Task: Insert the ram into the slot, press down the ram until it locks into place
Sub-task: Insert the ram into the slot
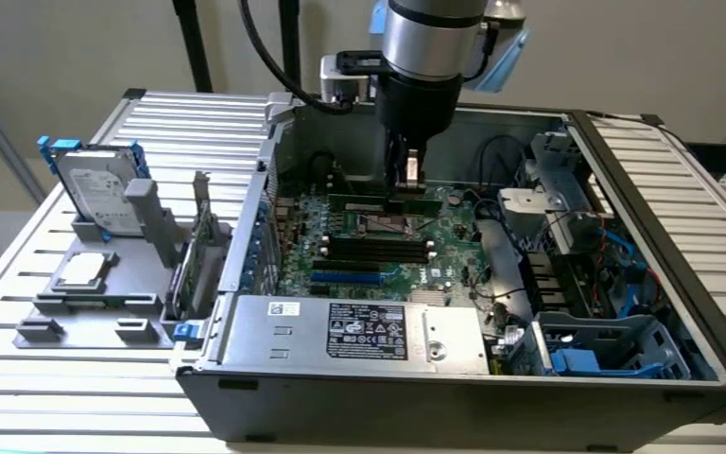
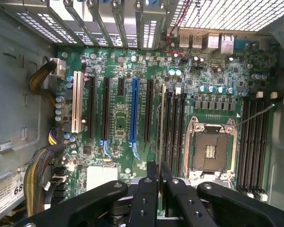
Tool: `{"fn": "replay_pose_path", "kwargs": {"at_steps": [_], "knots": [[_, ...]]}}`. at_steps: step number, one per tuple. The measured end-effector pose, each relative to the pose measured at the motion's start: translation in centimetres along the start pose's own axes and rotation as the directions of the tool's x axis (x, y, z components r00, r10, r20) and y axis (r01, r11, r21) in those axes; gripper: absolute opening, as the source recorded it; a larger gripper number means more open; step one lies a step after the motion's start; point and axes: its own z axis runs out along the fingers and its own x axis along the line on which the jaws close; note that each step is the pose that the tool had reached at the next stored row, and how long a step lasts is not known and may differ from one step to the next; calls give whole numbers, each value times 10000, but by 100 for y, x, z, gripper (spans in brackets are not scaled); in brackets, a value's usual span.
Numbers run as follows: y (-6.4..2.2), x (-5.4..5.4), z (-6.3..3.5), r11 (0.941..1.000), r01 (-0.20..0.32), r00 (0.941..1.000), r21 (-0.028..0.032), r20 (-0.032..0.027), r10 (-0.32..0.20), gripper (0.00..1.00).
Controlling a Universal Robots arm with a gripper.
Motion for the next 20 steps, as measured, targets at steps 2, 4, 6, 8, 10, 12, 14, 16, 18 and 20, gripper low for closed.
{"fn": "replay_pose_path", "kwargs": {"at_steps": [2,4,6,8,10,12,14,16,18,20], "knots": [[-9,-3,36,10000,0,10000,0,0,0,14],[-14,-7,72,10000,0,10000,0,0,0,14],[-19,-10,108,10000,1,10000,0,0,-1,14],[-23,-12,145,10000,2,10000,0,-1,-2,14],[-27,-15,181,10000,1,10000,0,0,-1,14],[-31,-17,217,10000,1,10000,0,0,-1,14],[-34,-20,254,10000,1,10000,0,0,-1,14],[-37,-23,290,10000,2,10000,0,1,-2,14],[-39,-26,326,10000,2,10000,-1,-1,-2,14],[-42,-28,363,10000,1,10000,0,0,-1,14]]}}
